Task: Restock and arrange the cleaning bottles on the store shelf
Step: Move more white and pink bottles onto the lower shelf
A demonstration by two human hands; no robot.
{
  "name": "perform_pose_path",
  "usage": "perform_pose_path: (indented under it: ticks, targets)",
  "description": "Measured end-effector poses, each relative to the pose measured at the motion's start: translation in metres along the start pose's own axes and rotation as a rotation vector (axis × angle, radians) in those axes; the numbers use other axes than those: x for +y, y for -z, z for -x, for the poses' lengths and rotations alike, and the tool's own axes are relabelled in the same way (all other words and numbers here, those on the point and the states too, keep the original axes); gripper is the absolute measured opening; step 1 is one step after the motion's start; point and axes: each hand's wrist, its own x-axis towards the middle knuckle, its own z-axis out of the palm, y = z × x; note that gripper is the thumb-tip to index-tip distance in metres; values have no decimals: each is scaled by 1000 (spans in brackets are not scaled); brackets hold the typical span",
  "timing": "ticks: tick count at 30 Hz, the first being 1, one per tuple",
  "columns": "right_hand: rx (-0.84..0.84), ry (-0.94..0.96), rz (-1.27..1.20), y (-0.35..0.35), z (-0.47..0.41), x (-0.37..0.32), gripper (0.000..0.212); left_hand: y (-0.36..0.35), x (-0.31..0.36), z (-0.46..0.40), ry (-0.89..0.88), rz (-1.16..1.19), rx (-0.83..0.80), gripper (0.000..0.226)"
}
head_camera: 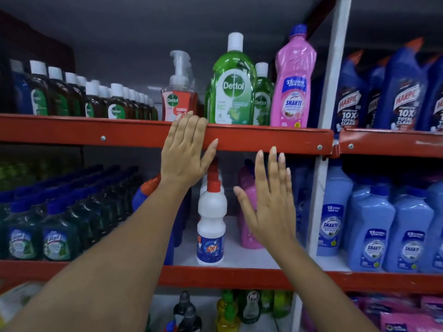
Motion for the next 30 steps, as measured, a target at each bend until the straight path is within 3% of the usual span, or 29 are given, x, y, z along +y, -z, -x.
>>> perform_pose_path:
  ticks: [9,16,23,30]
  targets:
    - [110,-37,33,41,-111,43,79,3,4,-2,58,25,-47,55]
    - [48,-296,-12,60,-182,55,99,0,5,-3,52,-4,-20,57]
    - [56,-410,-39,61,-203,54,86,-1,5,-5,58,-6,-8,55]
    - [126,-330,-48,73,-210,39,84,-2,3,-4,66,23,-5,54]
